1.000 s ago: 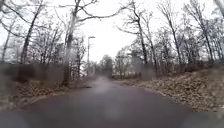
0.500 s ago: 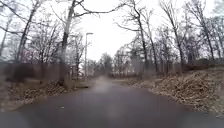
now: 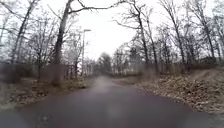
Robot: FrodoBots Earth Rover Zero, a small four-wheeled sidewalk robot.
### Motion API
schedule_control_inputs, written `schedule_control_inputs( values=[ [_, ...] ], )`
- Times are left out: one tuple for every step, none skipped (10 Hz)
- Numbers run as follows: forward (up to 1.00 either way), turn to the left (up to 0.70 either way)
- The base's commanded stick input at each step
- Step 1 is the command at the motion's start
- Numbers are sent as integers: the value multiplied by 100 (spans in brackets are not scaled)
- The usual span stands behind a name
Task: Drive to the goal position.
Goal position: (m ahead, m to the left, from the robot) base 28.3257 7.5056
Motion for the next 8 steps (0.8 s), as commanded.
schedule_control_inputs(
  values=[
    [100,0],
    [100,0],
    [100,0],
    [100,17],
    [100,40],
    [100,40],
    [100,40],
    [100,40]
  ],
)
